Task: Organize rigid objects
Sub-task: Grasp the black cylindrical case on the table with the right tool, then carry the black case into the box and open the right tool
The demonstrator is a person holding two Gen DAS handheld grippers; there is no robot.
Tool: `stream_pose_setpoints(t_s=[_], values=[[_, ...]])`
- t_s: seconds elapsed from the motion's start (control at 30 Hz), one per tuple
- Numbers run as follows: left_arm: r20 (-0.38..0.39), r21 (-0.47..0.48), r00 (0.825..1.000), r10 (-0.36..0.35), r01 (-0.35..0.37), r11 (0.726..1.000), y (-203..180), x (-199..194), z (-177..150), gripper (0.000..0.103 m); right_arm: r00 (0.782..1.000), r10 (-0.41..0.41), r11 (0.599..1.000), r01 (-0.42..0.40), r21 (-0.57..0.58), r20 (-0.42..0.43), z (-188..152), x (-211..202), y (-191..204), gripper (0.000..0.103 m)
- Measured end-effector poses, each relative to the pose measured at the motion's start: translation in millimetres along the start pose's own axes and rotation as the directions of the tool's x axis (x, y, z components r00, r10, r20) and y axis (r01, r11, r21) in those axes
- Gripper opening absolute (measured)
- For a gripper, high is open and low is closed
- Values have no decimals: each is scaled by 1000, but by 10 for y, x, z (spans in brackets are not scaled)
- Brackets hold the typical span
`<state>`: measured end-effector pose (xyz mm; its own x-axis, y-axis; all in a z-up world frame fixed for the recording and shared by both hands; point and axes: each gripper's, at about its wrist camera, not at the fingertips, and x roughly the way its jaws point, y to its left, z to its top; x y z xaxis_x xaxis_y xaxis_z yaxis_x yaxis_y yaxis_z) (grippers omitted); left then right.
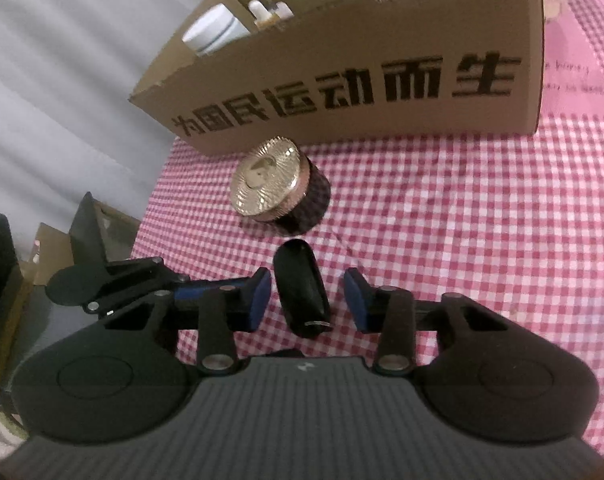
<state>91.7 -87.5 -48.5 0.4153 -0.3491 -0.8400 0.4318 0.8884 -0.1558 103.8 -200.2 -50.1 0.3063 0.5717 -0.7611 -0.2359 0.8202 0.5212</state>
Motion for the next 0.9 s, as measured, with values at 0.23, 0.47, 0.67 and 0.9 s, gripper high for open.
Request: stream_pose_setpoints(t_s=[0.23, 0.47, 0.67, 0.9], values=[[0, 13, 1000, 12, -12, 1000, -60, 79, 44, 52, 998, 54, 997, -53, 53, -11, 38, 79, -90, 29], [10, 26, 1000, 18, -18, 999, -154, 162, 98, 48, 994, 108, 991, -106, 83, -26, 31, 97, -147, 25], [27, 23, 1000, 13, -13, 1000, -116, 157, 8, 44, 983, 182, 977, -180, 115, -9, -3, 62, -152, 23], [51, 28, 998, 41, -42, 999, -5, 87, -84, 27, 989, 146, 986, -145, 77, -7, 13, 102, -11, 21]])
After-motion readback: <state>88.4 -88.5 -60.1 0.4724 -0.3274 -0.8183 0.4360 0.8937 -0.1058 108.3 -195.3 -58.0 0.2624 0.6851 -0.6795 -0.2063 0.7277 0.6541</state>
